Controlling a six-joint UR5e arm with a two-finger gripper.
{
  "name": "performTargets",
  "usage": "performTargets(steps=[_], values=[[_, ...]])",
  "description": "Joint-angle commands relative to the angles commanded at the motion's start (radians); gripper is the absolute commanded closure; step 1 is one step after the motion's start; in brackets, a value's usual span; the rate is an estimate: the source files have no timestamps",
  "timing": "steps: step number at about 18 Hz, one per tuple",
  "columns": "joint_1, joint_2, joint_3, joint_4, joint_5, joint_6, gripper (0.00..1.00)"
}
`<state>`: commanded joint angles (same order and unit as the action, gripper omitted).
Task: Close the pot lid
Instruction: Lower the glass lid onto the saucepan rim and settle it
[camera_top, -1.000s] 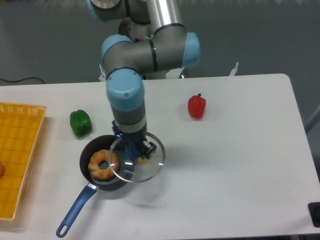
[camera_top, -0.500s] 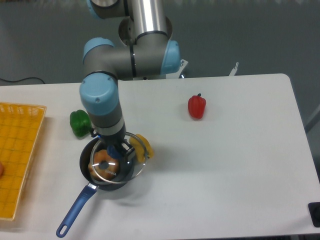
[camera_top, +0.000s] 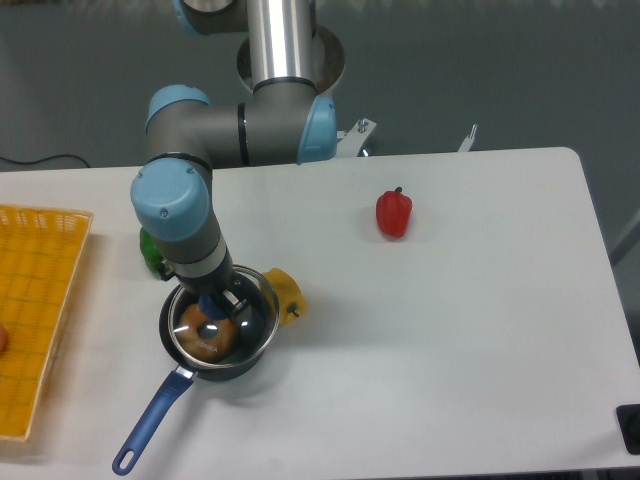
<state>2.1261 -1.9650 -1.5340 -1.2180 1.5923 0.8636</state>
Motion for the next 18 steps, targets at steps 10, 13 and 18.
performTargets(steps=[10, 13, 18], values=[[-0.015, -0.018, 0.0, 0.002, 0.002, -0.006, 0.5], [-0.015, -0.02, 0.0, 0.002, 0.005, -0.006, 0.5], [-0.017, -0.02, 0.0, 0.002, 0.006, -0.006, 0.5]])
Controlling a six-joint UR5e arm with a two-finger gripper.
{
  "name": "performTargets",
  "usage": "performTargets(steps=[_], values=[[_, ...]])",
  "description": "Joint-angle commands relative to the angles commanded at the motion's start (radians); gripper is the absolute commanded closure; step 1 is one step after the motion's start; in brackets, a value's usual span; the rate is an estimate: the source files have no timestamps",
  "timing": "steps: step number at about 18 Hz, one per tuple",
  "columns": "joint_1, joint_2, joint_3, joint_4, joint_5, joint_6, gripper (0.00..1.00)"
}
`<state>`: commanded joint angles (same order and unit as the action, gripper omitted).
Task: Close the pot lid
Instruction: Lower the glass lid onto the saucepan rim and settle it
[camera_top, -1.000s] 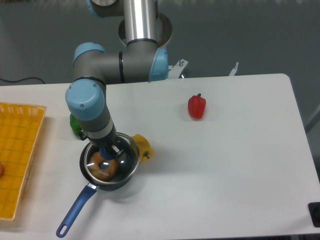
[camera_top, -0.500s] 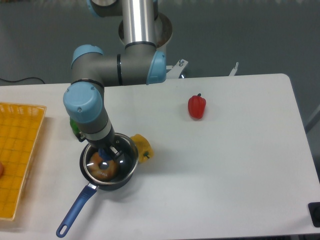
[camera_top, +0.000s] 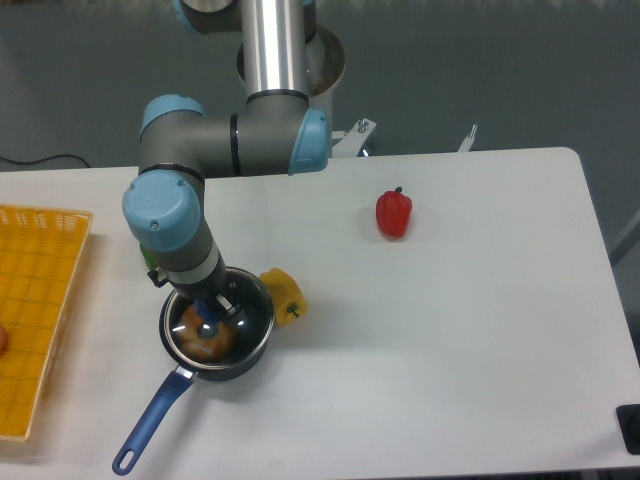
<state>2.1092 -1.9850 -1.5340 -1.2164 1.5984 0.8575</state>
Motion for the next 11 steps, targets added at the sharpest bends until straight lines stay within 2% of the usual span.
performTargets(steps=[11], values=[[-0.011, -0.011, 0.002, 0.018, 0.002, -0.009, 0.49]])
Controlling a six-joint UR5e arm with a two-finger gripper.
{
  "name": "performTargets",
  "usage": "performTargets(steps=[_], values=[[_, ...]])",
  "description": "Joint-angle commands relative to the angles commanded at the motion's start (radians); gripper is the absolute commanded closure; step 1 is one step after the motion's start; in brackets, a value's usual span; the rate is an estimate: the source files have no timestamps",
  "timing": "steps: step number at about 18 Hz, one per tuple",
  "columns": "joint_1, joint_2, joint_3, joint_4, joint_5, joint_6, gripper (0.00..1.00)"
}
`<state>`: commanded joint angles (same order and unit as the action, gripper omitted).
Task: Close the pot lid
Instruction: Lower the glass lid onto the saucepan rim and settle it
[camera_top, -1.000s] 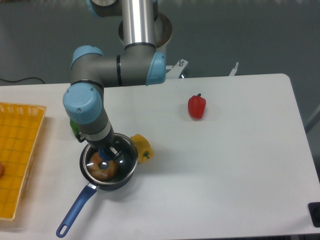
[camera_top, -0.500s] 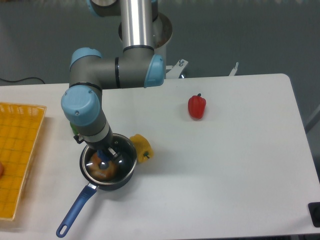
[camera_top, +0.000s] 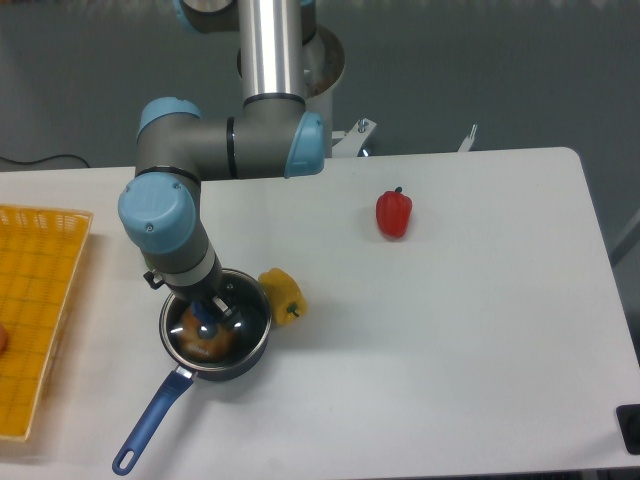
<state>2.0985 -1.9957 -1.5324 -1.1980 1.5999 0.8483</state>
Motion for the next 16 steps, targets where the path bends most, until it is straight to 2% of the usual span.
performTargets(steps=[16], values=[[-0.015, -0.008, -0.002, 0.0, 0.0, 0.002, 0.47]])
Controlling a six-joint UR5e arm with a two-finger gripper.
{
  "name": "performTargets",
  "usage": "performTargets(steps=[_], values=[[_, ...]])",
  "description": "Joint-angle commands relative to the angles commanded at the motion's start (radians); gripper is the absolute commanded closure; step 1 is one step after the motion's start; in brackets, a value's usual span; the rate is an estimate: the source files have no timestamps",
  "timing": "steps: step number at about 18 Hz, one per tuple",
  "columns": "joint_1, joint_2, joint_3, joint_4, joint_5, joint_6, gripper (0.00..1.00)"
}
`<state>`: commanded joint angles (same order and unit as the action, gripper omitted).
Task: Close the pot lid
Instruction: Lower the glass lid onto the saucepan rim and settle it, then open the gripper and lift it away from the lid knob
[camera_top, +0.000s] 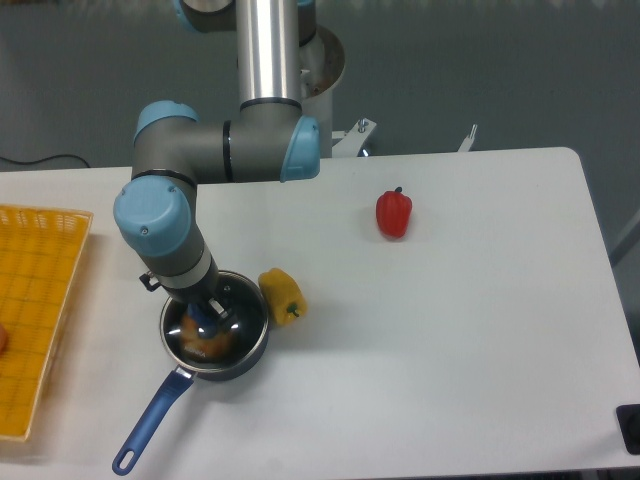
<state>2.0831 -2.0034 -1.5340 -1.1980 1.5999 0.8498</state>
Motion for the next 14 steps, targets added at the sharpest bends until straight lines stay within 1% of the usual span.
performTargets(steps=[2, 4, 6, 7, 8, 10, 12, 14], values=[[0.0, -0.002, 0.0, 0.0, 0.0, 0.0, 0.45], [0.0, 0.0, 0.0, 0.0, -0.002, 0.0, 0.4], [0.002, 0.0, 0.0, 0.0, 0.0, 0.0, 0.39], [0.0, 0.002, 0.0, 0.0, 0.0, 0.002, 0.36], [0.002, 0.002, 0.0, 0.0, -0.002, 0.005, 0.25], [0.005, 0.002, 0.0, -0.002, -0.003, 0.009, 0.19], [0.008, 0.003, 0.0, -0.002, -0.003, 0.011, 0.02], [0.008, 0.005, 0.0, -0.002, -0.003, 0.011, 0.01]])
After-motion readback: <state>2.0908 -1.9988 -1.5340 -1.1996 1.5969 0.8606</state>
